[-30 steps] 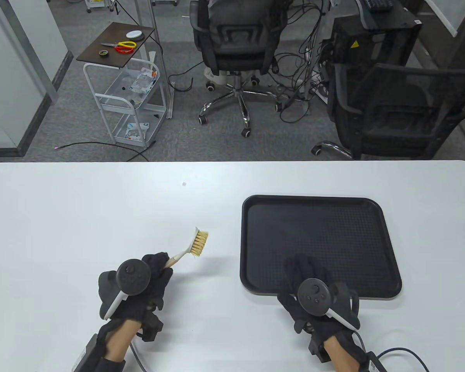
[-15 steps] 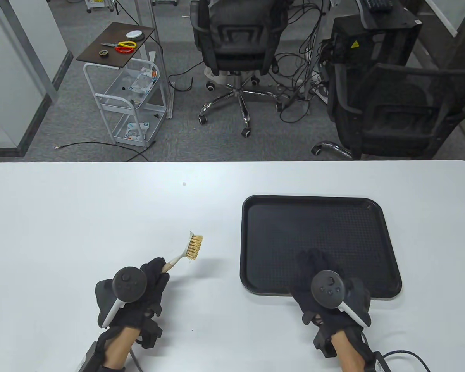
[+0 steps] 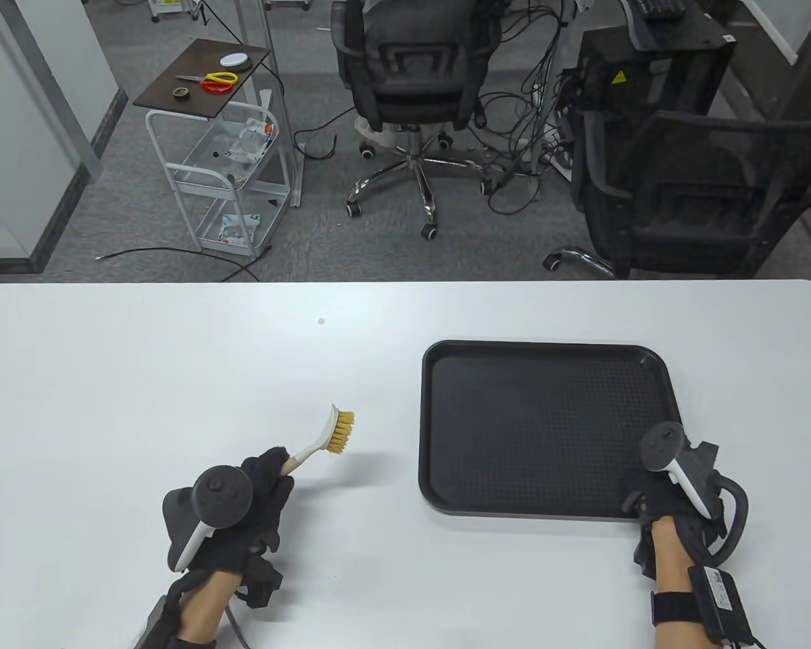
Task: Scrub the tray with pot brush
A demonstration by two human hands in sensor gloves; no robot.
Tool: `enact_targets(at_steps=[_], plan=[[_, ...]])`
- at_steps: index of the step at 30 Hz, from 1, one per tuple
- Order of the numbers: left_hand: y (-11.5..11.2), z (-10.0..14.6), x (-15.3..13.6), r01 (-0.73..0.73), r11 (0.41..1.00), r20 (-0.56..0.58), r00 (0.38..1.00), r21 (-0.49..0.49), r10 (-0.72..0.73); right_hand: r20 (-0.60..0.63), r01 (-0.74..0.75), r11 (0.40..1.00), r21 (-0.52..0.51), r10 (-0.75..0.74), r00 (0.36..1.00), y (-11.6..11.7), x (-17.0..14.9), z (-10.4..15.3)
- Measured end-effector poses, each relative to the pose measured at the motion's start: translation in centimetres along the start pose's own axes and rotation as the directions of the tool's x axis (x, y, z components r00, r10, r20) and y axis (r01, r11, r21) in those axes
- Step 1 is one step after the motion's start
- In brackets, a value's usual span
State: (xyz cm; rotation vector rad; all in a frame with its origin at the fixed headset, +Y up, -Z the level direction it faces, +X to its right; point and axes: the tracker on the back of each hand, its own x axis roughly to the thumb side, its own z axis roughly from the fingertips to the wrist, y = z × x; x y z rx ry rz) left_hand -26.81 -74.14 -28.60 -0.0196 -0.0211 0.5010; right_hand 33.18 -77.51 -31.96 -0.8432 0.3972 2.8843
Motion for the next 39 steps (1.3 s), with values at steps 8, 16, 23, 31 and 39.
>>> enact_targets(at_steps=[8, 16, 23, 31, 39], plan=[[0.1, 0.0, -0.1, -0.014, 1.0, 0.003, 1.0, 0.0, 0.014, -0.105, 0.094, 0.995, 0.037, -0.09, 0.99, 1.9, -3.8, -1.6], [0.1, -0.1, -0.2, -0.02, 1.0, 0.001, 1.0, -0.001, 0.02, -0.083, 0.061, 0.997, -0.047, -0.065, 0.994, 1.6, -3.4, -1.4], [0.1, 0.0, -0.2, -0.016, 1.0, 0.006, 1.0, -0.003, 0.016, 0.087, 0.038, 0.999, -0.025, -0.036, 0.996, 2.2, -0.3, 0.8], [0.0, 0.0, -0.2, -0.008, 1.0, 0.003, 1.0, -0.01, 0.008, 0.251, -0.018, 1.0, -0.015, 0.021, 0.968, 3.5, 5.5, 5.1], [0.0, 0.0, -0.3, -0.009, 1.0, -0.007, 1.0, -0.006, 0.009, 0.355, -0.028, 1.0, -0.006, 0.028, 0.934, 4.5, 9.2, 7.9]])
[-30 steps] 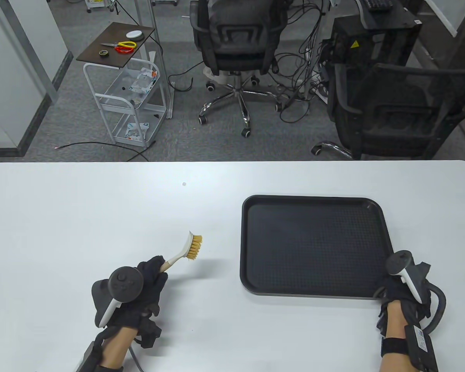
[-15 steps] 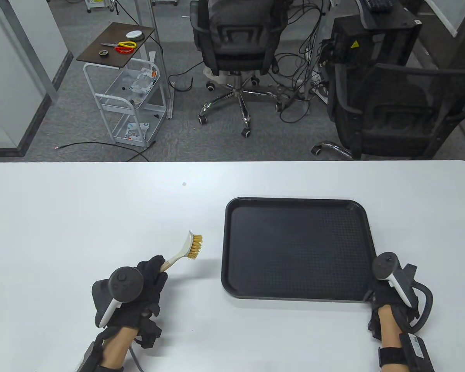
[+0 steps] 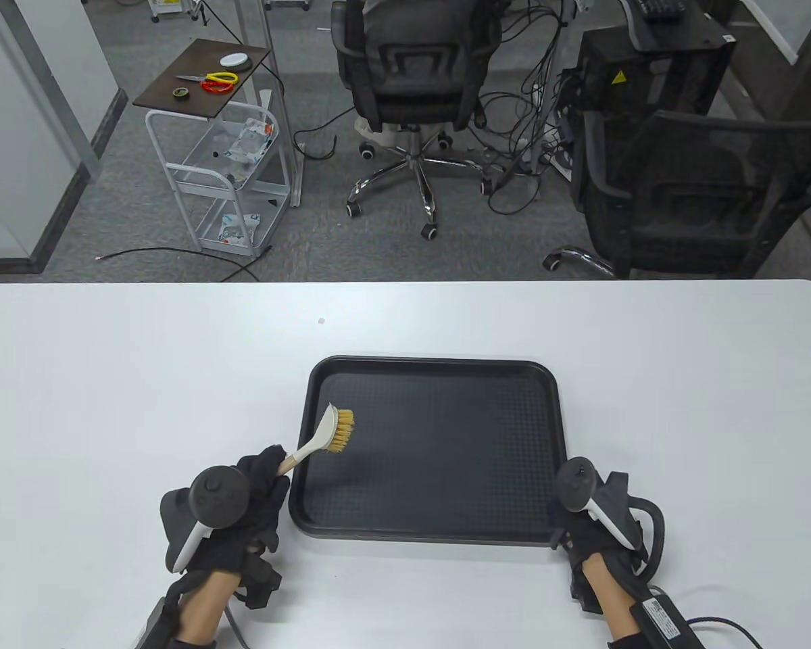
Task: Scrub the tray with pot brush
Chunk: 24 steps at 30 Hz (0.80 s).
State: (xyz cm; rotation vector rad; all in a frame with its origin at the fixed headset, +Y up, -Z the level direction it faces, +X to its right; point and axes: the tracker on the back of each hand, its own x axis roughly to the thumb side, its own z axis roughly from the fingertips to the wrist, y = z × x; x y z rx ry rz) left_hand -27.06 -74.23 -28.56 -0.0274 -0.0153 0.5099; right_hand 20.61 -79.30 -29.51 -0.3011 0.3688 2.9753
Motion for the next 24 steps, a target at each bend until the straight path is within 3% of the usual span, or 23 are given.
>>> enact_targets(at_steps=[5, 8, 15, 20, 24], plan=[[0.0, 0.0, 0.0, -0.004, 1.0, -0.005, 1.0, -0.005, 0.004, 0.027, -0.013, 1.0, 0.003, 0.013, 1.0, 0.3, 1.4, 0.1], [0.0, 0.0, 0.0, -0.004, 1.0, -0.003, 1.0, -0.013, 0.004, 0.034, -0.018, 0.999, -0.036, 0.019, 0.999, 0.6, 1.4, 0.2], [0.5, 0.0, 1.4, 0.026, 0.999, 0.034, 0.999, -0.019, -0.026, 0.05, -0.012, 1.0, -0.023, 0.013, 0.999, 0.6, 1.2, 0.2], [0.8, -1.7, 5.3, 0.157, 0.987, 0.041, 0.987, -0.021, -0.156, 0.058, -0.005, 1.0, -0.022, 0.007, 0.998, 0.6, 1.1, 0.2], [-0.8, -4.2, 10.5, 0.256, 0.966, 0.081, 0.964, -0.037, -0.253, 0.061, -0.01, 1.0, -0.028, 0.012, 0.998, 0.7, 1.1, 0.2]])
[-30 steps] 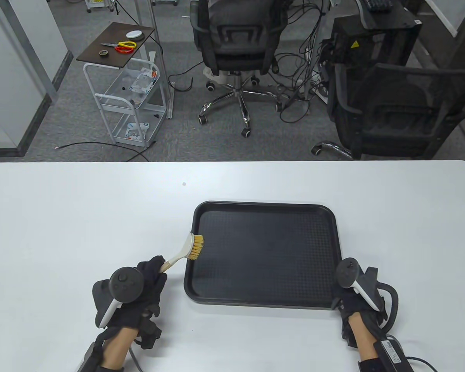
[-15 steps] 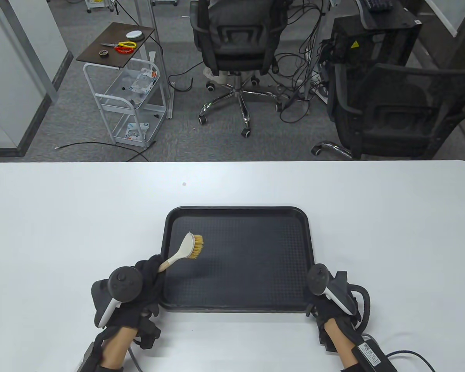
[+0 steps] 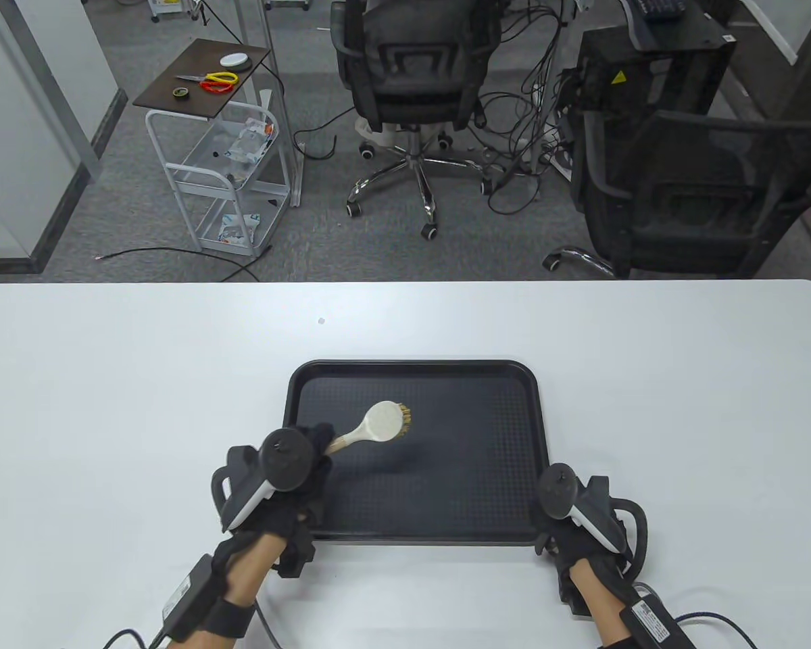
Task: Scrub the tray with pot brush
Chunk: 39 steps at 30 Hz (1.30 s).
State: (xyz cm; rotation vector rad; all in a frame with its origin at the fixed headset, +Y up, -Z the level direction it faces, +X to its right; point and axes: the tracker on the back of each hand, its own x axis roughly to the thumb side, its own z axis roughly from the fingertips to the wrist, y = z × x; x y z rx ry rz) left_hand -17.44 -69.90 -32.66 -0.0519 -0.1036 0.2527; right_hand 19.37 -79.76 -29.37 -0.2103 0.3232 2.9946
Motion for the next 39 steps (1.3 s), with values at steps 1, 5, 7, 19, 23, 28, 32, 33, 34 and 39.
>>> enact_targets(at_steps=[1, 5, 7, 19, 23, 28, 32, 33, 34, 39], plan=[[-0.1, -0.6, 0.9, 0.015, 1.0, 0.003, 1.0, -0.001, -0.015, 0.001, -0.002, 1.0, -0.001, 0.002, 1.0, 0.0, 0.0, 0.0], [-1.7, -4.3, 6.1, 0.052, 0.998, 0.032, 0.998, -0.034, -0.051, 0.002, -0.004, 1.0, -0.007, 0.004, 1.0, 0.1, 0.0, 0.0], [-2.7, -5.9, 8.3, 0.056, 0.996, 0.046, 0.998, -0.066, -0.053, 0.005, -0.001, 1.0, -0.004, 0.001, 1.0, 0.1, -0.1, 0.0], [-9.9, -12.3, 14.5, 0.169, 0.968, -0.003, 0.985, -0.183, -0.173, 0.009, -0.005, 1.0, -0.007, 0.005, 1.0, 0.2, 0.0, 0.1], [-10.0, -13.0, 15.2, 0.164, 0.975, -0.028, 0.985, -0.153, -0.17, 0.009, -0.014, 1.0, -0.004, 0.014, 1.0, 0.3, 0.1, 0.1], [-9.3, -13.5, 13.6, 0.155, 0.972, -0.084, 0.982, -0.177, -0.172, 0.011, -0.004, 1.0, -0.001, 0.004, 1.0, 0.3, 0.0, 0.1], [-8.2, -13.2, 10.0, 0.201, 0.967, -0.125, 0.967, -0.159, -0.222, 0.011, 0.0, 1.0, 0.001, 0.0, 1.0, 0.3, 0.0, 0.1], [-7.7, -13.1, 8.7, 0.197, 0.966, -0.153, 0.963, -0.169, -0.223, 0.011, -0.001, 1.0, 0.001, 0.001, 1.0, 0.3, 0.0, 0.1], [-7.3, -13.0, 7.6, 0.189, 0.966, -0.17, 0.961, -0.176, -0.219, 0.011, -0.001, 1.0, 0.001, 0.001, 1.0, 0.3, 0.0, 0.0], [-5.0, -11.8, 0.8, 0.206, 0.96, -0.283, 0.925, -0.192, -0.255, 0.011, -0.002, 1.0, 0.004, 0.002, 1.0, 0.3, 0.0, 0.0]])
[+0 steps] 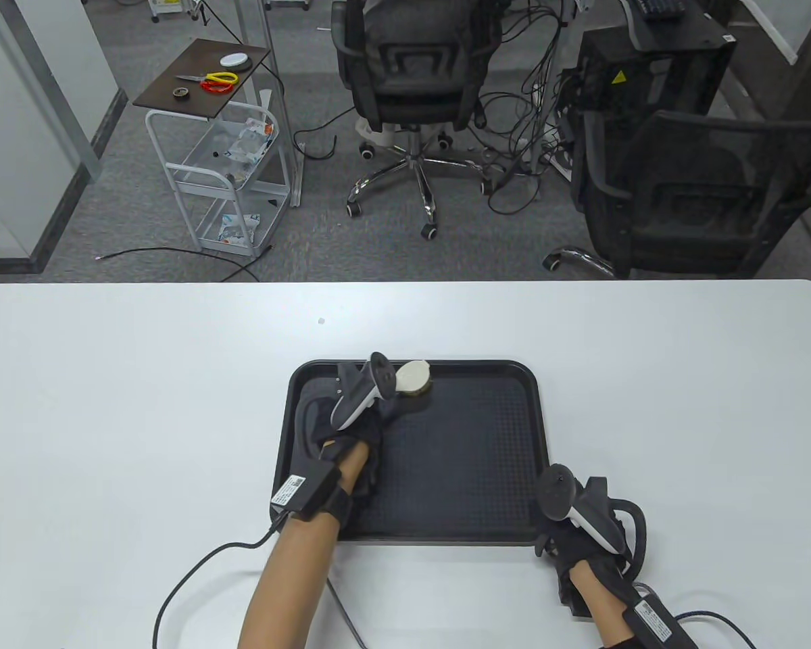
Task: Scrub the tray with pot brush
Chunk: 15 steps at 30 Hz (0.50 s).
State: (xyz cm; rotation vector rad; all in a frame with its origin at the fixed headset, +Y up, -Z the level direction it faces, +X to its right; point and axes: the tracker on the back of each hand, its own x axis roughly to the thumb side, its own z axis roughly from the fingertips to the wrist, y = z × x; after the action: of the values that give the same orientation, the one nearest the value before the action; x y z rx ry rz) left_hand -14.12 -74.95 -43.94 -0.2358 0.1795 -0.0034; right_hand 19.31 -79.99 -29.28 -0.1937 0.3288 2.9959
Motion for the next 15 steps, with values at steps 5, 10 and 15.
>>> enact_targets(at_steps=[5, 10, 15], plan=[[0.1, -0.2, -4.9, -0.004, 1.0, -0.09, 0.996, -0.01, 0.003, 0.0, 0.004, 1.0, 0.003, -0.004, 1.0, 0.0, 0.0, 0.0], [0.4, 0.0, -7.6, 0.008, 1.0, -0.152, 0.988, -0.012, -0.01, 0.002, 0.01, 1.0, 0.009, -0.01, 1.0, 0.0, -0.1, -0.1], [0.6, 0.8, -8.4, 0.104, 0.995, -0.205, 0.973, 0.002, -0.102, 0.002, 0.009, 1.0, 0.013, -0.009, 1.0, 0.0, -0.1, -0.1]])
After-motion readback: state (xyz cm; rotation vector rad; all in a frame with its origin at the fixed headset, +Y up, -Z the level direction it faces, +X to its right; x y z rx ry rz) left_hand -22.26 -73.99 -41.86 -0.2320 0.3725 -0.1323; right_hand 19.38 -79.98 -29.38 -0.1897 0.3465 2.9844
